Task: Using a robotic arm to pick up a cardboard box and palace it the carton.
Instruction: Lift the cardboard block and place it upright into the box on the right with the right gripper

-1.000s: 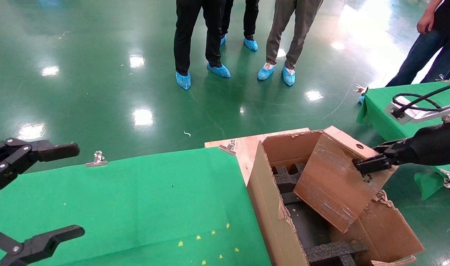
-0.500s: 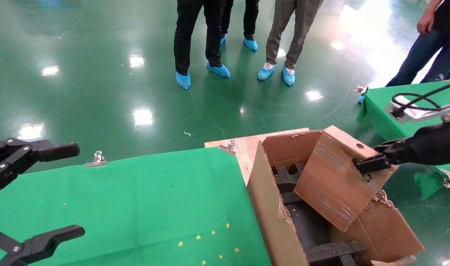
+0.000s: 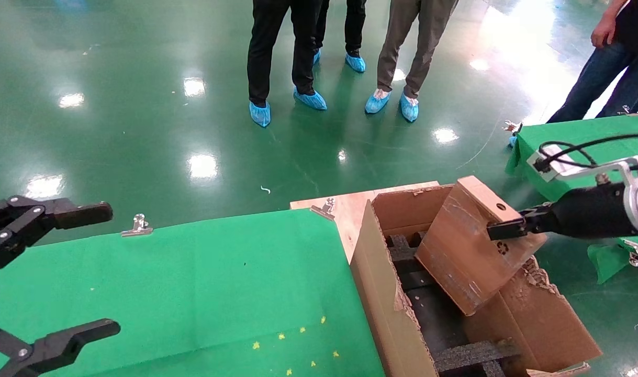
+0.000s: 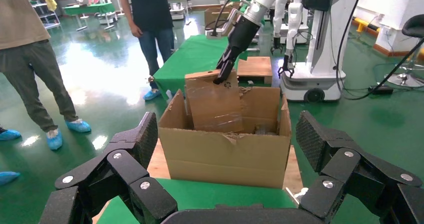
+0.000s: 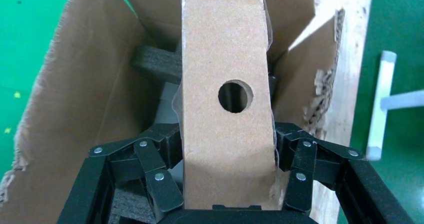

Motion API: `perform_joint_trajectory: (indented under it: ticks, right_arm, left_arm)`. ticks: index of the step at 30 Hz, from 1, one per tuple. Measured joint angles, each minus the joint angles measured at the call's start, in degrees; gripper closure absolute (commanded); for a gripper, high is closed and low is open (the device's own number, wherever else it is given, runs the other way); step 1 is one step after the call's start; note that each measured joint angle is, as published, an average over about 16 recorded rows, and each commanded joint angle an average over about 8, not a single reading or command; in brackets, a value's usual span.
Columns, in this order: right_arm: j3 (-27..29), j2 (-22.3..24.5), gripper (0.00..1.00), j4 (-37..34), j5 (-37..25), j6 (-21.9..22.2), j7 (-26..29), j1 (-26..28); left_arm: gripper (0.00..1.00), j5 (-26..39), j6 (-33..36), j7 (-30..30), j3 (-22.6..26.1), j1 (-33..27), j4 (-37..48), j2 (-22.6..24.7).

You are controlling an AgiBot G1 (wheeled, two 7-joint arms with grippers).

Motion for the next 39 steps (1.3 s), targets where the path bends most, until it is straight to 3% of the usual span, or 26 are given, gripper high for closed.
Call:
perform_joint_trajectory:
  ticks: [10, 20, 29, 39]
  right_arm:
    - [-2.6, 6.4, 1.0, 18.2, -11.4, 9.2, 19.8, -2.2]
    - [-3.7, 8.1, 1.0, 27.5, -24.2, 8.6, 37.2, -1.1]
    - [-4.5, 6.3, 1.0, 28.7, -29.8, 6.2, 45.4, -1.2]
    - [-5.7, 4.1, 1.0, 28.8, -32.9, 6.4, 51.5, -2.9]
  left_arm:
    - [0.0, 0.0, 0.0, 0.0, 0.0, 0.0, 0.0, 0.0]
    - [0.0, 0.0, 0.0, 0.0, 0.0, 0.0, 0.0, 0.0]
    - [0.0, 0.0, 0.0, 0.0, 0.0, 0.0, 0.0, 0.0]
    - [0.0, 0.0, 0.0, 0.0, 0.1, 0.0, 0.0, 0.0]
